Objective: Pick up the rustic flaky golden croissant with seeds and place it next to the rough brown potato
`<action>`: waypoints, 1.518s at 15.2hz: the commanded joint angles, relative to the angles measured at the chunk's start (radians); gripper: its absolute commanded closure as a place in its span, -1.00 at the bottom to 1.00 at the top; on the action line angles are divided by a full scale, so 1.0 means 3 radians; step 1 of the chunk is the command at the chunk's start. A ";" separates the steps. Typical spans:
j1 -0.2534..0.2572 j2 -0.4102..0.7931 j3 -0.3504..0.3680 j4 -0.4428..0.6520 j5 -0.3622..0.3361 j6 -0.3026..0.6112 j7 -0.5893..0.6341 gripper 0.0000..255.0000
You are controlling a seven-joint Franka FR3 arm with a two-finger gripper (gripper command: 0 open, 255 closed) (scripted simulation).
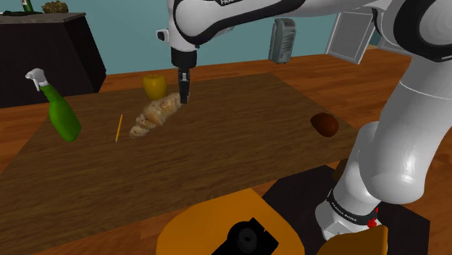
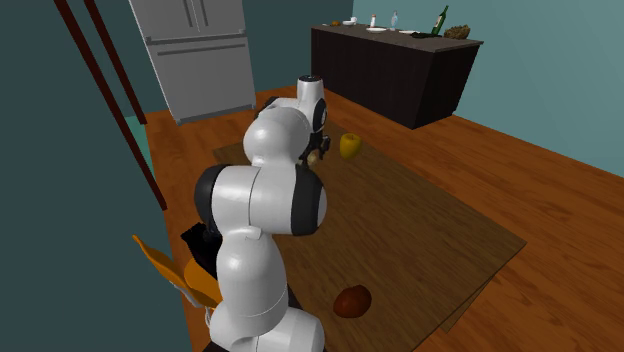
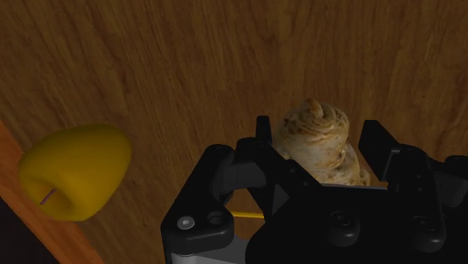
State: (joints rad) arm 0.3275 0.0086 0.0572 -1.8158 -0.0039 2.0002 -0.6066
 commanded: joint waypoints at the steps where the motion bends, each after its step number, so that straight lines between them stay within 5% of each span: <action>1: 0.0000 -0.0005 0.0000 0.0084 0.0000 -0.0087 0.0000 1.00; 8: 0.0000 0.0004 0.0000 0.0391 0.0000 -0.0385 -0.0001 1.00; 23: -0.0429 -0.1101 -0.0593 -0.0787 0.0053 -0.0327 -0.1025 1.00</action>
State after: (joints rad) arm 0.2066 -0.3071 -0.1074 -2.0372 0.0141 1.9011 -0.8927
